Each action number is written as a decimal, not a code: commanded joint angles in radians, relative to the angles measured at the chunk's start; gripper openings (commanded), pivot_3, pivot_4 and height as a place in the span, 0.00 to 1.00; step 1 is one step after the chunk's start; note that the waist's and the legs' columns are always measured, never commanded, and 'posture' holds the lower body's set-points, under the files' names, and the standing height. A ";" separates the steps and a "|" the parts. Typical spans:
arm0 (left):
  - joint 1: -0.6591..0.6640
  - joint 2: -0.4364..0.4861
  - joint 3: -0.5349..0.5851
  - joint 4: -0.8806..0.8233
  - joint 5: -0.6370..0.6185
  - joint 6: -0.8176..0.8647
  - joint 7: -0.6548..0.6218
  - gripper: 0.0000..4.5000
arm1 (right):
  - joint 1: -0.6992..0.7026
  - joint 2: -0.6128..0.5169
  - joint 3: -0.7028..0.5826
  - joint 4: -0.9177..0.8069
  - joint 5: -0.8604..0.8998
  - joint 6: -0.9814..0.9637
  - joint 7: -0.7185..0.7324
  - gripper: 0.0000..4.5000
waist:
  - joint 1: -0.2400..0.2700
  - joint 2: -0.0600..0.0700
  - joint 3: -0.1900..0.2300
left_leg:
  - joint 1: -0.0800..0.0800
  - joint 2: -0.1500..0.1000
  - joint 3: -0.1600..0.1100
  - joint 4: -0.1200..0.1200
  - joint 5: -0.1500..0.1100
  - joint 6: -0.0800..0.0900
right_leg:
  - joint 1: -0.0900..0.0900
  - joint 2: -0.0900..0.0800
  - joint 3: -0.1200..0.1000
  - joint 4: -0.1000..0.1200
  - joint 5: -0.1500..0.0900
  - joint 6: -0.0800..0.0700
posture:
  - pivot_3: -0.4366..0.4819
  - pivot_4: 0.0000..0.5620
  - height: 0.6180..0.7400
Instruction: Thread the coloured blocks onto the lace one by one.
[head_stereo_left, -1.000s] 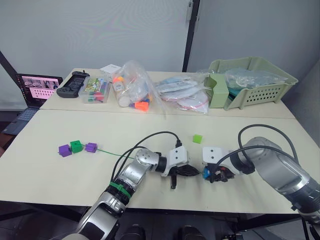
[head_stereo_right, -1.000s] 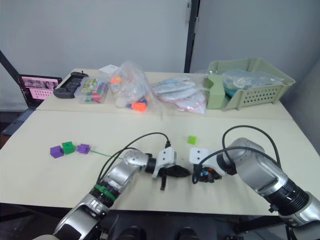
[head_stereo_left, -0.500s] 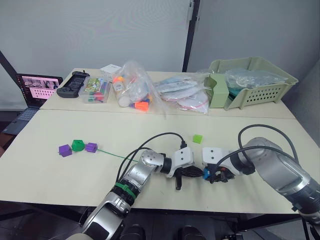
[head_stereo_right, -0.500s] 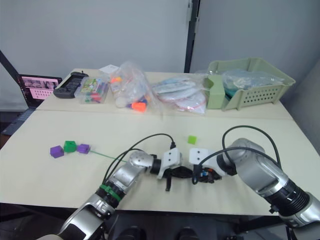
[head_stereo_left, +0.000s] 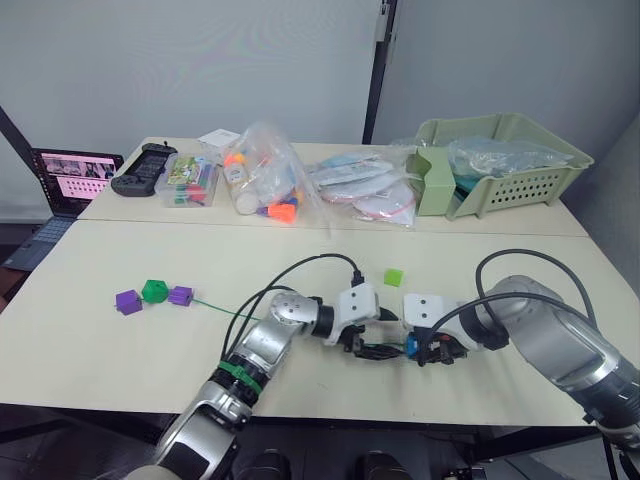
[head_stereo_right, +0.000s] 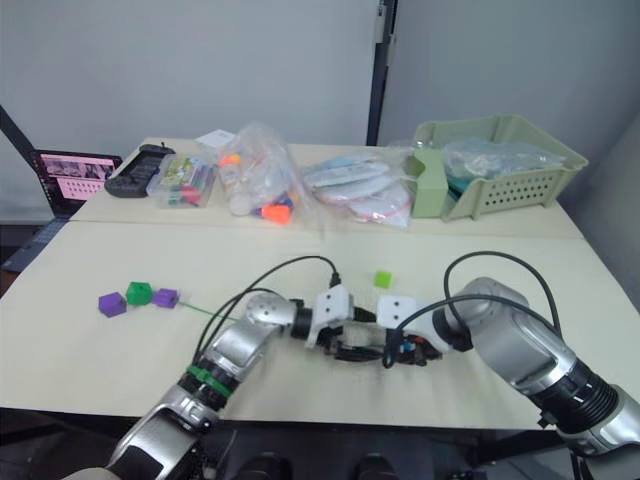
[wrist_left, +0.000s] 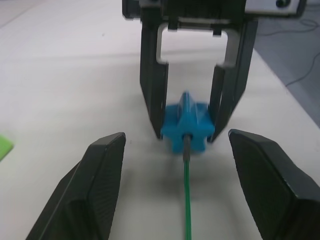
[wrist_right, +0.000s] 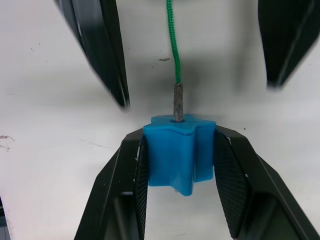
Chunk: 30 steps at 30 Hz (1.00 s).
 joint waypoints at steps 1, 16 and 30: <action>0.015 0.000 -0.004 -0.043 -0.016 0.010 -0.009 0.73 | 0.004 -0.002 -0.005 -0.016 0.002 0.003 -0.005 0.30 | 0.002 0.000 0.000 | 0.000 0.000 0.000 0.000 0.000 0.000 | 0.000 0.000 0.000 0.000 0.000 0.000 | 0.48 0.27 0.97; -0.010 -0.027 -0.037 0.023 0.014 0.011 0.007 0.05 | 0.004 -0.003 -0.005 -0.024 0.008 0.010 -0.005 0.30 | 0.002 0.000 0.000 | 0.000 0.000 0.000 0.001 0.000 0.000 | 0.000 0.000 0.000 0.000 0.000 0.000 | 0.48 0.27 0.97; -0.031 -0.109 -0.045 0.060 0.014 0.015 0.044 0.00 | -0.001 0.009 0.007 -0.028 0.008 0.015 -0.004 0.30 | 0.001 0.000 0.000 | 0.000 0.000 0.000 0.001 0.000 0.000 | 0.000 0.000 0.000 0.000 0.000 0.000 | 0.48 0.27 0.97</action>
